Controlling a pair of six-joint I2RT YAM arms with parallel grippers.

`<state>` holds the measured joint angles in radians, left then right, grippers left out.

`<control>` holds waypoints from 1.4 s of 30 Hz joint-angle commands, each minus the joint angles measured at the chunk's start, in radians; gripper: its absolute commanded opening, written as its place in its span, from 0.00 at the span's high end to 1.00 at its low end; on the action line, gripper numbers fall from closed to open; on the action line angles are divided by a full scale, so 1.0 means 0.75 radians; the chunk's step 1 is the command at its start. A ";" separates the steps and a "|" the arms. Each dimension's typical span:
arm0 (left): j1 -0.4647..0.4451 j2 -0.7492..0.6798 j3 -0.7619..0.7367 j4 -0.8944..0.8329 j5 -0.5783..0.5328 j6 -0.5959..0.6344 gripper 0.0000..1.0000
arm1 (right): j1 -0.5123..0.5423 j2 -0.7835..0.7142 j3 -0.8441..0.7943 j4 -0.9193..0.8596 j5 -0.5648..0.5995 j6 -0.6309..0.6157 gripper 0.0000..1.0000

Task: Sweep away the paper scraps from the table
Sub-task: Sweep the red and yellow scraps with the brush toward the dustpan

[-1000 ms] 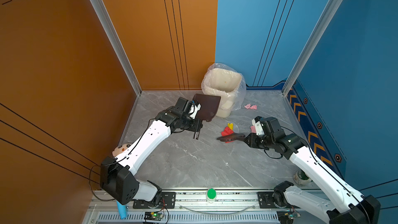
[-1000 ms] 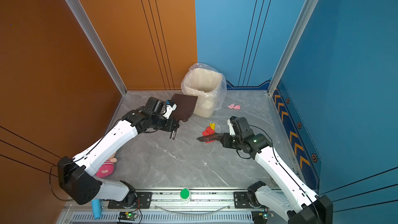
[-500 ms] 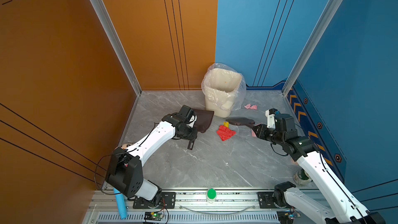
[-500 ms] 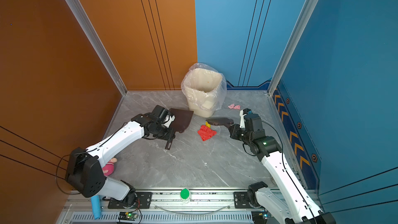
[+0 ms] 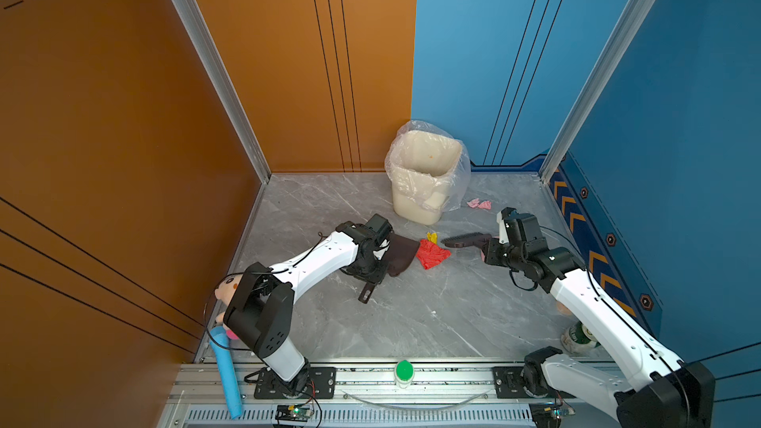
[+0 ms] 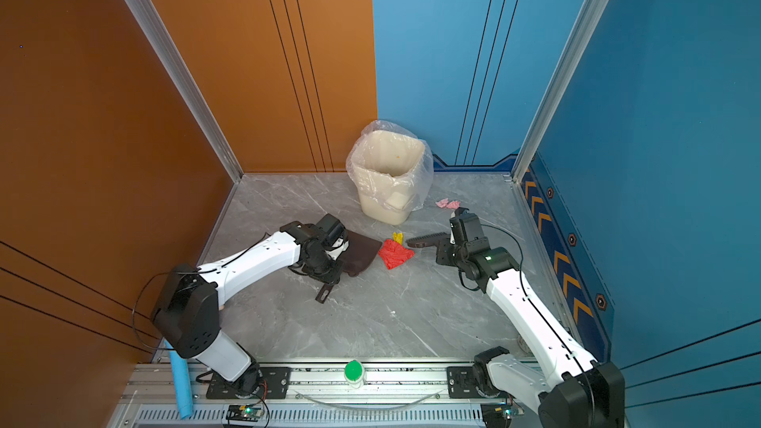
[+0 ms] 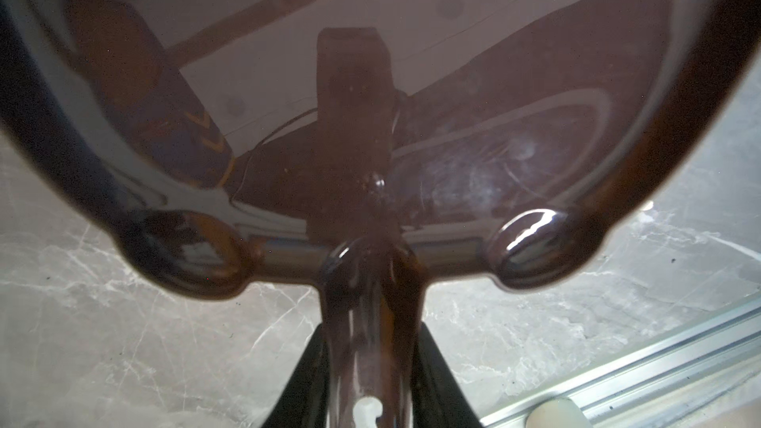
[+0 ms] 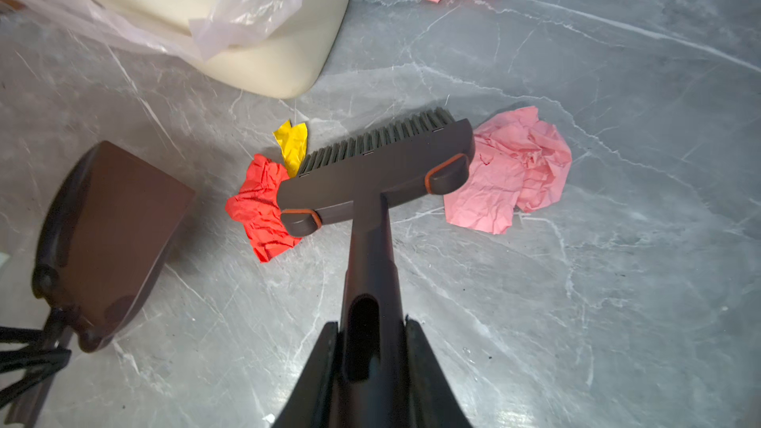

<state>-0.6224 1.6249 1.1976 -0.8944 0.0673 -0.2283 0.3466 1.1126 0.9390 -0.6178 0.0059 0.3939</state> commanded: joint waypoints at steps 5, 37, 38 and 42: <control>-0.033 -0.052 -0.013 -0.060 -0.016 -0.007 1.00 | 0.085 0.046 0.067 -0.043 0.047 -0.114 1.00; -0.091 -0.111 -0.092 -0.177 -0.072 -0.063 1.00 | -0.056 -0.033 0.086 0.134 0.056 -0.084 1.00; -0.091 -0.112 -0.095 -0.176 -0.071 -0.065 1.00 | -0.057 -0.019 0.089 0.137 0.055 -0.085 1.00; -0.098 -0.111 -0.104 -0.177 -0.061 -0.071 1.00 | -0.040 0.038 0.090 0.147 0.077 -0.097 1.00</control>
<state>-0.6830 1.5650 1.1332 -1.0031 0.0364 -0.2630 0.3077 1.1221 0.9680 -0.5522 0.0315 0.3210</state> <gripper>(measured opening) 0.301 0.255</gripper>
